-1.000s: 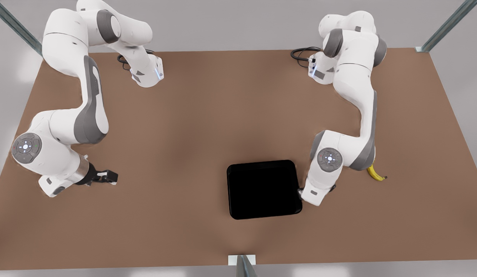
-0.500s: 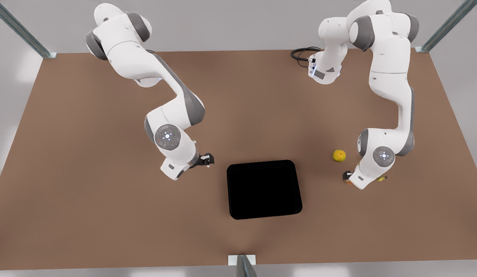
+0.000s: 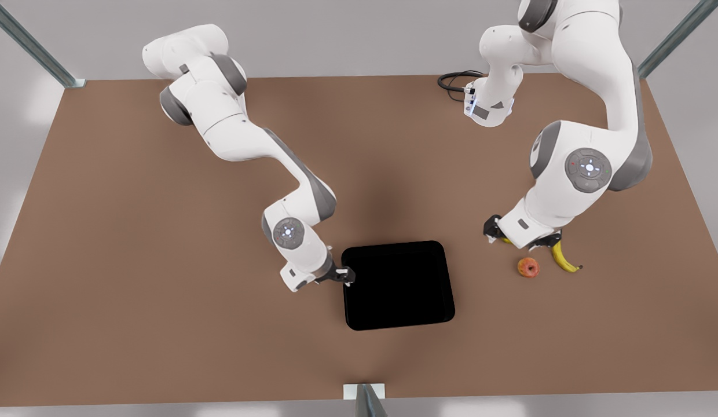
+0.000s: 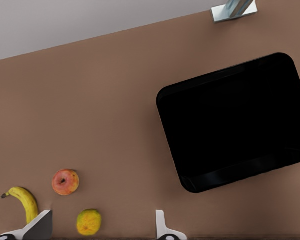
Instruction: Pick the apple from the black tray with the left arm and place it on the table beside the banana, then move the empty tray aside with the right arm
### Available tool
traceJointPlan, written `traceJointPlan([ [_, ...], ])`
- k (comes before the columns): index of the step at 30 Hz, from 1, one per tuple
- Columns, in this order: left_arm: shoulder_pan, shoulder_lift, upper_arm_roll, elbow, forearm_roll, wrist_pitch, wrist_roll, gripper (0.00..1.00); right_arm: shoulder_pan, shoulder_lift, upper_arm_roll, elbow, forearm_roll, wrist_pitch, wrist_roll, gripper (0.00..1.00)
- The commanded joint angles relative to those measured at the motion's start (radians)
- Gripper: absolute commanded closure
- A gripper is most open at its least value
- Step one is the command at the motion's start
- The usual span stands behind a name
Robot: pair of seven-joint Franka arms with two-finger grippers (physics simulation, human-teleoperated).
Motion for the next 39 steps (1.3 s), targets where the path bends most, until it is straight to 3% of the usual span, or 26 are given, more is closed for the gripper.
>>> traceJointPlan([
  [1, 0.014, 0.006, 0.0, -0.003, -0.022, -0.067, 0.019, 0.0, 0.006, 0.032, 0.002, 0.026, 0.0, 0.118, 0.189, 0.0],
  [17, 0.031, 0.017, -0.003, -0.008, -0.025, -0.054, 0.019, 0.0, 0.015, 0.162, -0.005, 0.026, -0.001, 0.185, -0.189, 0.0],
  [19, 0.031, 0.017, -0.003, -0.008, -0.023, -0.054, 0.019, 0.0, 0.012, 0.162, -0.008, 0.026, -0.001, 0.185, -0.235, 0.1],
  [22, 0.03, 0.017, -0.004, -0.008, -0.022, -0.054, 0.019, 0.0, 0.014, 0.162, -0.006, 0.026, -0.034, 0.184, -0.252, 0.34],
  [25, 0.03, 0.017, -0.004, -0.008, -0.022, -0.054, 0.019, 0.0, 0.014, 0.161, -0.006, 0.026, -0.035, 0.182, -0.265, 0.45],
  [34, 0.025, 0.017, -0.006, -0.01, -0.02, -0.056, 0.019, 0.0, 0.012, 0.147, 0.014, 0.026, -0.034, 0.171, -0.266, 0.68],
  [39, 0.024, 0.015, -0.006, -0.01, -0.019, -0.056, 0.019, 0.0, 0.012, 0.147, 0.017, 0.026, -0.034, 0.17, -0.268, 0.76],
])
